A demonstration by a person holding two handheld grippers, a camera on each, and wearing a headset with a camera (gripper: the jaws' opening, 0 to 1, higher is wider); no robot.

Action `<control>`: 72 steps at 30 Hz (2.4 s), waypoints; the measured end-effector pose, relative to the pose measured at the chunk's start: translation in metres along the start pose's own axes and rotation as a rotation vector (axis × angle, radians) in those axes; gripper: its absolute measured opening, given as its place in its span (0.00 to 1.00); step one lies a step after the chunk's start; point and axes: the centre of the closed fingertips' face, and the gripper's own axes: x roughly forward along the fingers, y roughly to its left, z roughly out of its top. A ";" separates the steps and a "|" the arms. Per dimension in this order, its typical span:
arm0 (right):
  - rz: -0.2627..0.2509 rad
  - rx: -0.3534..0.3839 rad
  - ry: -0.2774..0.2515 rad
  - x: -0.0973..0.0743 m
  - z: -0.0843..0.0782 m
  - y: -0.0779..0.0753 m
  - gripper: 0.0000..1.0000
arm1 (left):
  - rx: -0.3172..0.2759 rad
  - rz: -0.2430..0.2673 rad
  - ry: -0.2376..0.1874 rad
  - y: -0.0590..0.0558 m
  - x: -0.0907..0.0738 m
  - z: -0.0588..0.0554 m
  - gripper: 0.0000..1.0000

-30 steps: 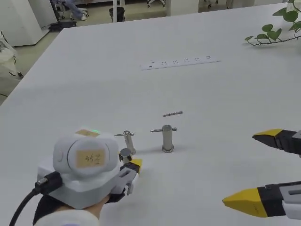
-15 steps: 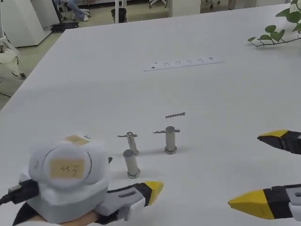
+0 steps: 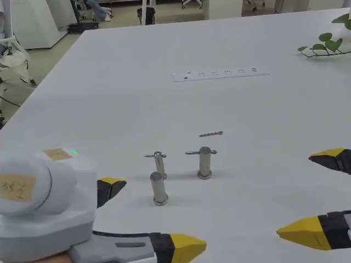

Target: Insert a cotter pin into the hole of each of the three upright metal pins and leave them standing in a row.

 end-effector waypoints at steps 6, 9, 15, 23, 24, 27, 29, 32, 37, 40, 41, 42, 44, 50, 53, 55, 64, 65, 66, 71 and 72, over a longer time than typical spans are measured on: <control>0.026 -0.036 0.059 0.003 0.000 -0.006 0.92 | 0.054 -0.006 -0.001 0.008 -0.012 0.000 0.99; 0.036 -0.047 0.071 0.004 0.004 -0.012 0.89 | 0.066 -0.009 -0.003 0.008 -0.017 0.000 0.99; 0.078 -0.125 0.165 0.005 0.008 -0.026 0.86 | 0.056 -0.039 -0.039 0.004 -0.023 0.003 0.99; 0.141 -0.184 0.205 0.019 0.027 -0.034 0.86 | 0.021 -0.038 -0.049 0.011 -0.025 -0.002 0.99; 0.144 -0.204 0.219 0.021 0.027 -0.036 0.86 | 0.016 -0.040 -0.052 0.011 -0.026 -0.002 0.99; 0.157 -0.220 0.246 0.028 0.028 -0.038 0.85 | -0.013 -0.054 -0.065 0.012 -0.026 -0.003 0.99; 0.178 -0.213 0.251 0.034 0.032 -0.037 0.84 | -0.023 -0.049 -0.063 0.015 -0.026 -0.006 0.99; 0.197 -0.252 0.280 0.041 0.035 -0.038 0.83 | -0.023 -0.038 -0.057 0.017 -0.027 -0.007 0.99; 0.197 -0.277 0.344 0.050 0.036 -0.047 0.83 | -0.040 -0.029 -0.078 0.020 -0.029 -0.005 0.99; 0.207 -0.282 0.377 0.056 0.035 -0.052 0.81 | -0.052 -0.030 -0.074 0.022 -0.029 -0.009 0.98; 0.209 -0.285 0.385 0.058 0.036 -0.054 0.80 | -0.055 -0.031 -0.073 0.022 -0.029 -0.010 0.97; 0.209 -0.286 0.386 0.059 0.036 -0.055 0.80 | -0.058 -0.032 -0.072 0.022 -0.029 -0.010 0.97; 0.210 -0.287 0.391 0.064 0.039 -0.058 0.79 | -0.065 -0.033 -0.070 0.021 -0.029 -0.011 0.97; 0.213 -0.333 0.415 0.075 0.052 -0.068 0.78 | -0.084 -0.030 -0.070 0.022 -0.029 -0.013 0.97; 0.213 -0.357 0.425 0.081 0.059 -0.074 0.78 | -0.086 -0.024 -0.071 0.023 -0.029 -0.014 0.97; 0.214 -0.363 0.425 0.087 0.064 -0.078 0.77 | -0.091 -0.022 -0.074 0.024 -0.029 -0.013 0.96; 0.254 -0.349 0.458 0.110 0.067 -0.083 0.77 | -0.118 -0.004 -0.108 0.028 -0.025 -0.006 0.95; 0.253 -0.353 0.468 0.113 0.067 -0.084 0.77 | -0.121 -0.004 -0.110 0.028 -0.025 -0.005 0.95; 0.253 -0.359 0.475 0.115 0.066 -0.085 0.76 | -0.122 -0.004 -0.112 0.027 -0.024 -0.005 0.95; 0.276 -0.381 0.509 0.127 0.062 -0.088 0.71 | -0.135 -0.011 -0.117 0.024 -0.022 -0.004 0.93; 0.281 -0.372 0.516 0.129 0.061 -0.088 0.69 | -0.144 -0.012 -0.116 0.024 -0.021 -0.004 0.92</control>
